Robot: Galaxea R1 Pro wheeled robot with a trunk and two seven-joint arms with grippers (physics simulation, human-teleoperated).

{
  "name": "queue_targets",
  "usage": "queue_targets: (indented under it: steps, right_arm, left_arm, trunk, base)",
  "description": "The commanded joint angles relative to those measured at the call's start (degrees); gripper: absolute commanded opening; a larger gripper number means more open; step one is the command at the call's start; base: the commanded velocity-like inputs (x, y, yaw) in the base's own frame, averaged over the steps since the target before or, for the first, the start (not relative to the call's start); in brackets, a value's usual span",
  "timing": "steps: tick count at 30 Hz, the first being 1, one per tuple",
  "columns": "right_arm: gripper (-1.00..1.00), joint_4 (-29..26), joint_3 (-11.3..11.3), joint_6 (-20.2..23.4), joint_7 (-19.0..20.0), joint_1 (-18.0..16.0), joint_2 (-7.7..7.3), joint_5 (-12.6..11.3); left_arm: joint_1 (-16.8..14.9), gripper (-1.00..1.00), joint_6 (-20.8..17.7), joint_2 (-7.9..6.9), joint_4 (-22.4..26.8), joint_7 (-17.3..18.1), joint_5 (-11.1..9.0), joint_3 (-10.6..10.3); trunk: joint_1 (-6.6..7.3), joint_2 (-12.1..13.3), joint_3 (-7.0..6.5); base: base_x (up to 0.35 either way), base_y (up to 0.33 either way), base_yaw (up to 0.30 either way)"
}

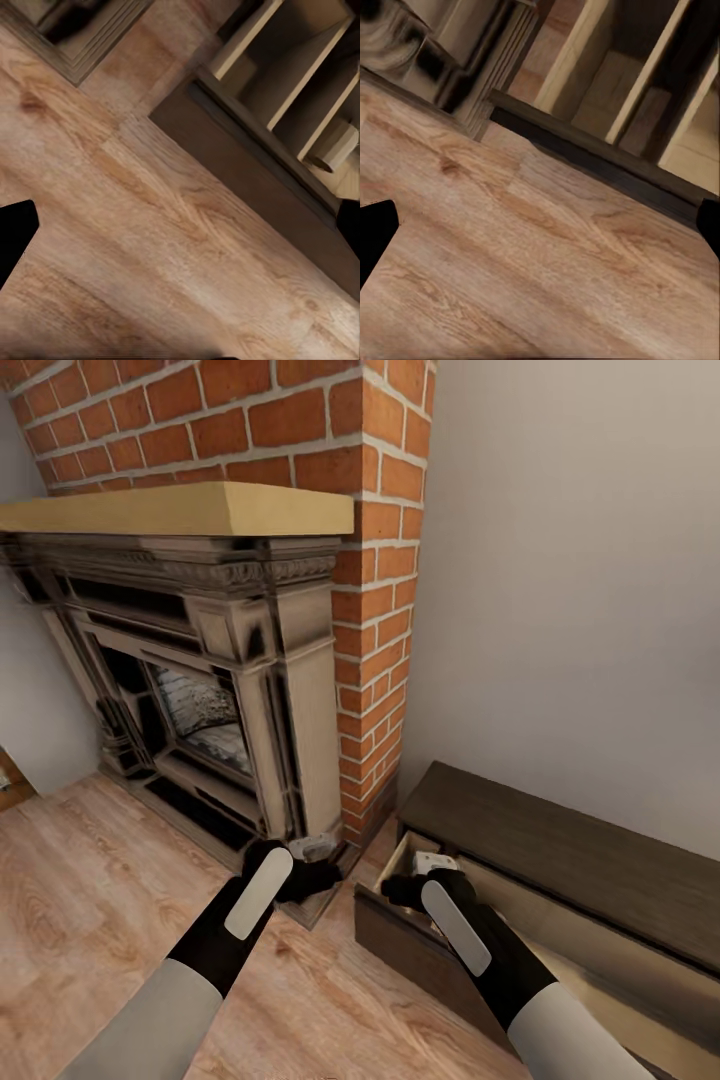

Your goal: Place each of the two pumpkins and all three candles from the living room inside a cabinet in the living room (use any cabinet), then make sure every cabinet is closed, and position the cauldron so it is next to a table in the living room.

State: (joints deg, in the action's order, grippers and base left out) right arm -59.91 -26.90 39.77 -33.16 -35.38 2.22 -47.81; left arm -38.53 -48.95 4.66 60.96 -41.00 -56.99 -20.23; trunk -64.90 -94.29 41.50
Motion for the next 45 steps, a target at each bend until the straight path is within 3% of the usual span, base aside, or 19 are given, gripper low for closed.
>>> queue_targets:
  steps: [1, 26, 45]
  right_arm:
    - [1.0, -0.06, -0.08, 0.05, -0.59, -0.04, -0.02, -0.56]
    - [1.0, -0.36, -0.1, -0.02, -0.59, -0.04, 0.06, -0.53]
    - [1.0, -0.37, -0.25, -0.04, -0.59, -0.04, 0.06, -0.53]
  left_arm:
    - [-0.05, 1.0, 0.0, 0.0, 0.03, -0.59, -0.58, -0.08]
    - [-0.05, 1.0, 0.0, -0.03, 0.03, -0.59, -0.58, -0.08]
    - [-0.05, 1.0, -0.08, -0.48, 3.37, -0.57, -0.65, 0.19]
  trunk:
    - [0.24, 0.39, -0.13]
    - [5.73, 10.41, -4.62]
    - [5.73, 10.41, -5.89]
  base:
    - [-0.125, 0.088, 0.279]
    - [-0.096, 0.063, 0.278]
    - [-0.012, 0.008, 0.037]
